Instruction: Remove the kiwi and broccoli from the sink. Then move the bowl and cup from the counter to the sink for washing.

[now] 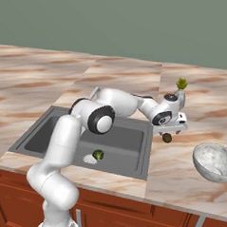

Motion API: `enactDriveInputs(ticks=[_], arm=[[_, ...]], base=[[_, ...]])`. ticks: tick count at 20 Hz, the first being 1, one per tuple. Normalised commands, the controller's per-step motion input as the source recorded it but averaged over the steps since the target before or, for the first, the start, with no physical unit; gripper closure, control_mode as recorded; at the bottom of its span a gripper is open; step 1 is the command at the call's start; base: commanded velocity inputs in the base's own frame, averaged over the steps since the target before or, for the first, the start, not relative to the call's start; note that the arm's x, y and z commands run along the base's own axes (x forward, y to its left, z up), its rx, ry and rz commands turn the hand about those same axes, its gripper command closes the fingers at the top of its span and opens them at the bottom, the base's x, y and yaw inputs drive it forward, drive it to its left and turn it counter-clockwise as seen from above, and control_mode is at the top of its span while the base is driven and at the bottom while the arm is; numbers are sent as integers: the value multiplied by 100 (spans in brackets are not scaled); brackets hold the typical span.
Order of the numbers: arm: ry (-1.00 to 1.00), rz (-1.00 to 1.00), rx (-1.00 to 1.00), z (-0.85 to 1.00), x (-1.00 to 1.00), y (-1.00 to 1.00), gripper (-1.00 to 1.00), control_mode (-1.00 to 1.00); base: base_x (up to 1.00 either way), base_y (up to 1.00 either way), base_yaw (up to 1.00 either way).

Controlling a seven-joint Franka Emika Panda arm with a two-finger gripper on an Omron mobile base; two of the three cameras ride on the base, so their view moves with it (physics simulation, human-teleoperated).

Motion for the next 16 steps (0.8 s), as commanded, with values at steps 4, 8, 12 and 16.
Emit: enactDriveInputs(ticks=[4, 8, 12, 16], arm=[[0, 0, 0, 19, -18, 22, -100, -100], [0, 0, 0, 17, -18, 29, -100, -100], [0, 0, 0, 13, -18, 30, -100, -100], [0, 0, 0, 8, -20, 32, -100, -100]], base=[[0, 0, 0], [0, 0, 0], [0, 0, 0], [0, 0, 0]])
